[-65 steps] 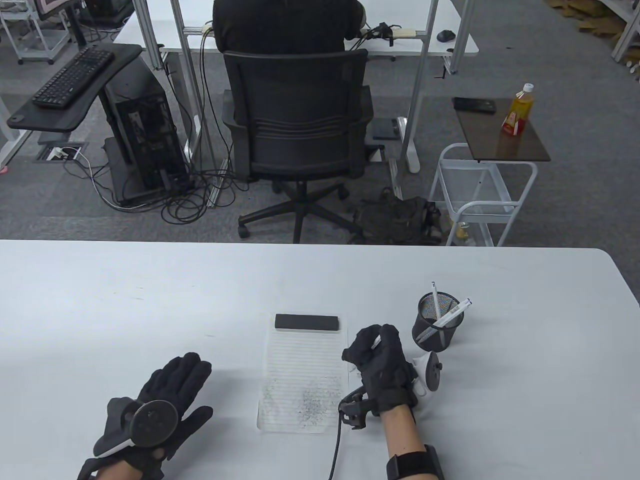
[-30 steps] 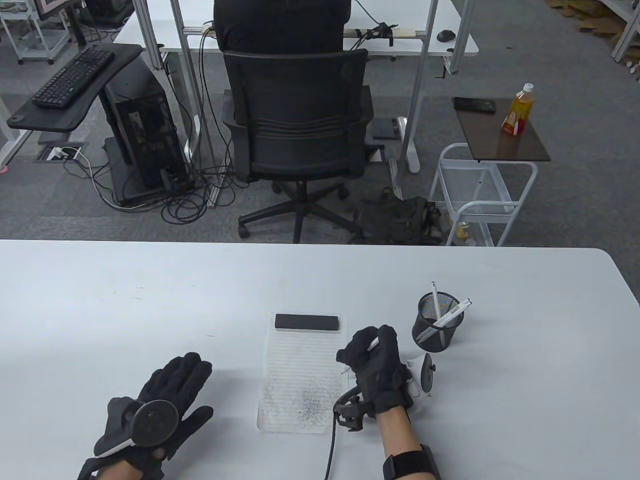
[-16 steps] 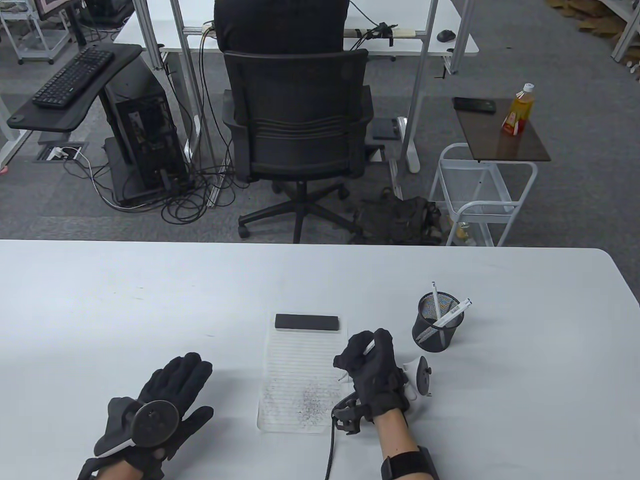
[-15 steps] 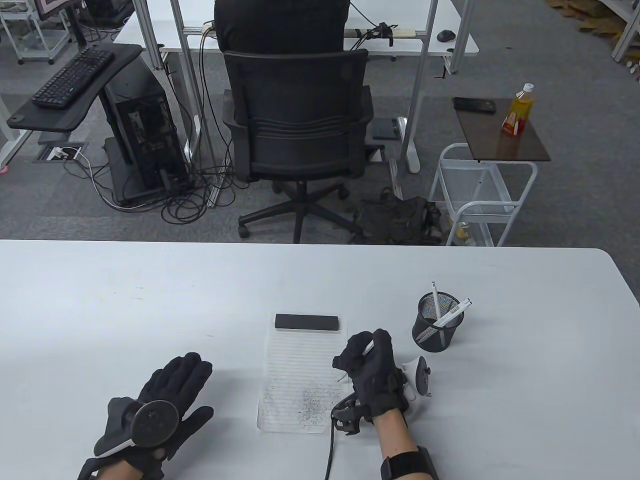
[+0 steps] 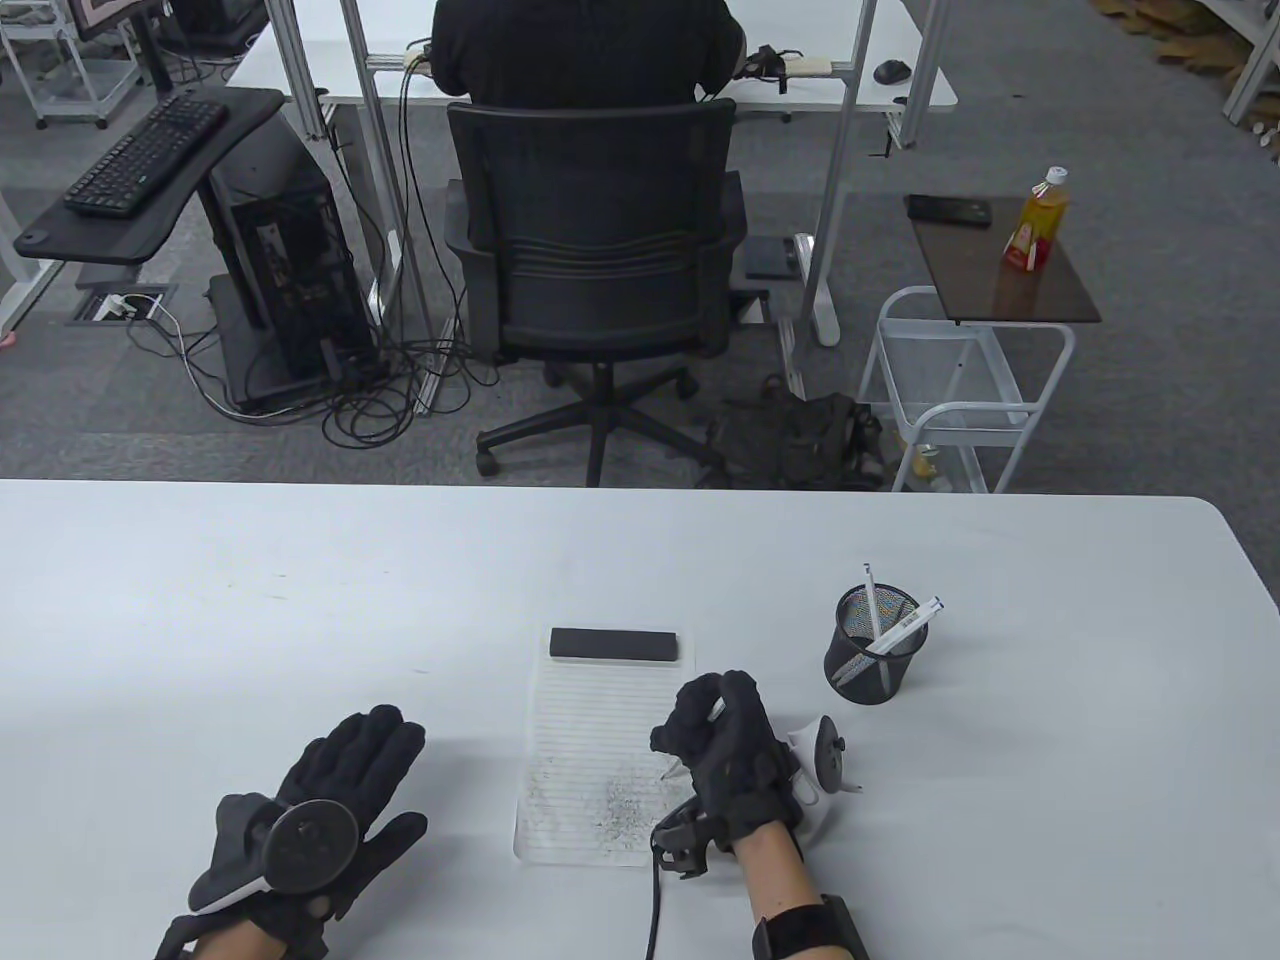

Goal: Press to extend mechanical pencil leads

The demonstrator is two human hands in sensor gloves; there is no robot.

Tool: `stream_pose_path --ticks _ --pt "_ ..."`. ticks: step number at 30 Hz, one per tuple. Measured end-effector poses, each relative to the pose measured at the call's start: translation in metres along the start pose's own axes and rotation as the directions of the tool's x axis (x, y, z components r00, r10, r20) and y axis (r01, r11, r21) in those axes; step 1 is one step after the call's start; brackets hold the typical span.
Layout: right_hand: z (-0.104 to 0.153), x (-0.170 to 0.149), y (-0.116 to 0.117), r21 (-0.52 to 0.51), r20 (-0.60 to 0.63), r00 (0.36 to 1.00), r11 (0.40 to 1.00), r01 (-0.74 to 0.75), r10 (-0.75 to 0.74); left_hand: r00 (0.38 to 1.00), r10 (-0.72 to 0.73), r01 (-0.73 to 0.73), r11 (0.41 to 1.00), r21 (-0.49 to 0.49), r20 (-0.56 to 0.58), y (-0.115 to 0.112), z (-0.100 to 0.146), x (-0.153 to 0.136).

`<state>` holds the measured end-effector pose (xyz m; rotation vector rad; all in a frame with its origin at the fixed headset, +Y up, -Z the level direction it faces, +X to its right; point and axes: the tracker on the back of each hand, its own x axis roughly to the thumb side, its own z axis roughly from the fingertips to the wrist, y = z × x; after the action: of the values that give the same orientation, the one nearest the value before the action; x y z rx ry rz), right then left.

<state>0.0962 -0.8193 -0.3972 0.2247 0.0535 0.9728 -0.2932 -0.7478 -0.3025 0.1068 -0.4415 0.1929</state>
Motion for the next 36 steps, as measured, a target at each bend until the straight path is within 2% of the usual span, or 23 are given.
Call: stream_pose_path --ticks 31,36 --pt "-0.002 -0.001 0.007 0.030 0.015 0.996 0.995 -0.091 0.091 1.000 0.000 0.000 1.000 0.001 0.003 -0.001 0.000 0.000" --pt "-0.004 0.017 0.018 0.106 0.028 0.997 0.992 -0.070 0.067 1.000 0.000 0.000 1.000 0.001 0.002 -0.001 0.000 -0.001"
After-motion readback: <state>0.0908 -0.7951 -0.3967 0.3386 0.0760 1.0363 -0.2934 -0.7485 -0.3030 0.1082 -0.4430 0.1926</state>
